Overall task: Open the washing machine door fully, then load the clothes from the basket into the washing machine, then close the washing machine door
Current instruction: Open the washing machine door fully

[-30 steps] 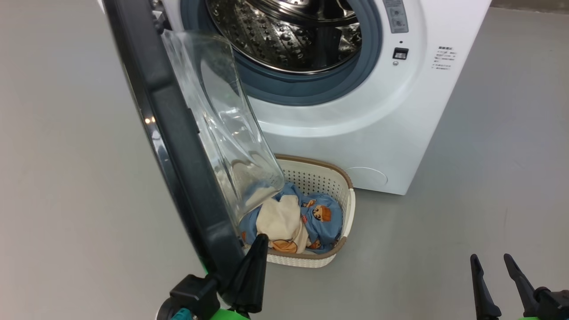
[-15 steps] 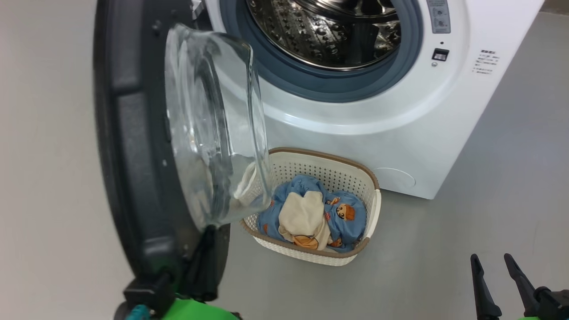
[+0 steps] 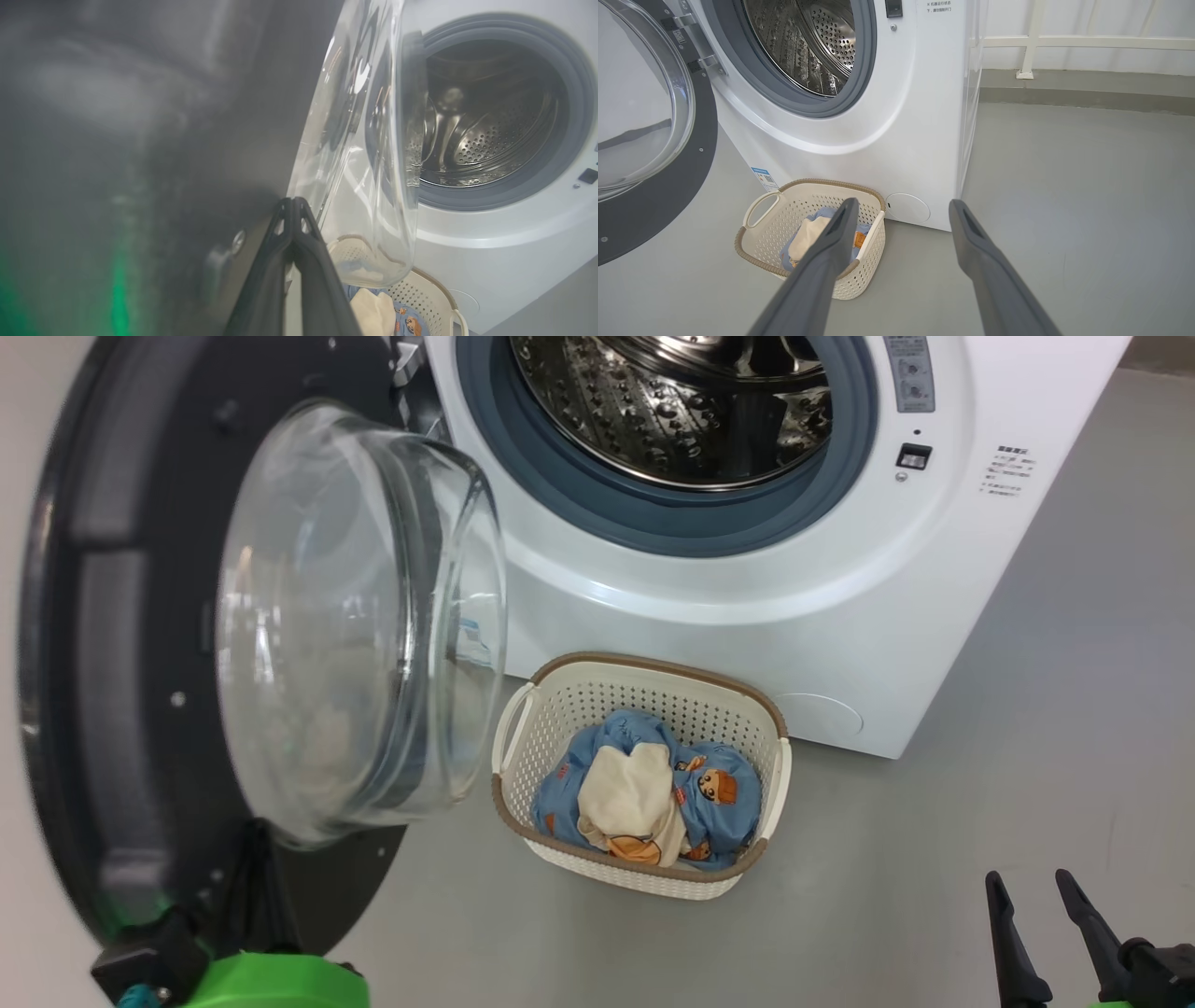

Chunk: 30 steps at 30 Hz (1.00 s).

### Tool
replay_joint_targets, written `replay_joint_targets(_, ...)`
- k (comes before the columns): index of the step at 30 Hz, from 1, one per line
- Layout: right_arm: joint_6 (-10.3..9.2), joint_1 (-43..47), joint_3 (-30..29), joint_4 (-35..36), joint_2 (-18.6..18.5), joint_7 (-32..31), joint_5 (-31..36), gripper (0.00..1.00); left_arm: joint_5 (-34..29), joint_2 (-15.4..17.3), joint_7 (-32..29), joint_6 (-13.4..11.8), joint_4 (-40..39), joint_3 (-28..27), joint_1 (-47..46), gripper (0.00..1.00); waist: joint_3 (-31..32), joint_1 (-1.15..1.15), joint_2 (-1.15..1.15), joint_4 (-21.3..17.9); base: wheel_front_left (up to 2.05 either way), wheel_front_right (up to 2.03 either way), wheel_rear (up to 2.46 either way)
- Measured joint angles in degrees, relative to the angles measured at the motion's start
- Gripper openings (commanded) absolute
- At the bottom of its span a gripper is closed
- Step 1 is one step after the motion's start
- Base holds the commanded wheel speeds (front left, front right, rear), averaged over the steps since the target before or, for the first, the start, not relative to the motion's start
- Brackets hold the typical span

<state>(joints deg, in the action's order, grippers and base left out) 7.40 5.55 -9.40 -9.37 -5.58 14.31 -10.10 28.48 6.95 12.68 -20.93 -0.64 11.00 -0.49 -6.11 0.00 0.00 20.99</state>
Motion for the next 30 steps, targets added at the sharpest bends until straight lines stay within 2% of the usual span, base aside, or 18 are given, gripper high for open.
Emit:
replay_joint_targets(10, 0.01, 0.02, 0.97, -0.53, -0.09, 0.00, -0.10, 1.00, 0.02, 0.85, 1.45, -0.22, 10.40, -9.01, -4.38, 0.00, 0.96, 0.00, 0.00, -2.83, 0.00, 0.00, 0.00)
replay_joint_targets(15, 0.01, 0.04, 1.09, -0.55, -0.22, 0.00, -0.10, 1.00, -1.99, 0.80, 1.55, -0.20, 12.66, -14.10, -6.18, 0.00, 1.37, 0.00, 0.00, -4.18, 0.00, 0.00, 0.00)
replay_joint_targets(22, 0.01, 0.05, 1.24, -0.70, -0.87, 0.00, -0.10, 1.00, -5.03, 0.62, 1.96, 2.27, 19.20, -23.62, -10.94, 0.00, 1.53, 0.00, 0.00, -6.82, 0.00, 0.00, 0.00)
replay_joint_targets(30, 0.01, 0.05, 1.52, -0.98, -1.41, 0.00, -0.10, 1.00, -9.88, 1.44, 1.97, 4.30, 27.61, -31.29, -16.86, 0.00, 1.55, 0.00, 0.00, -9.88, 0.00, 0.00, 0.00)
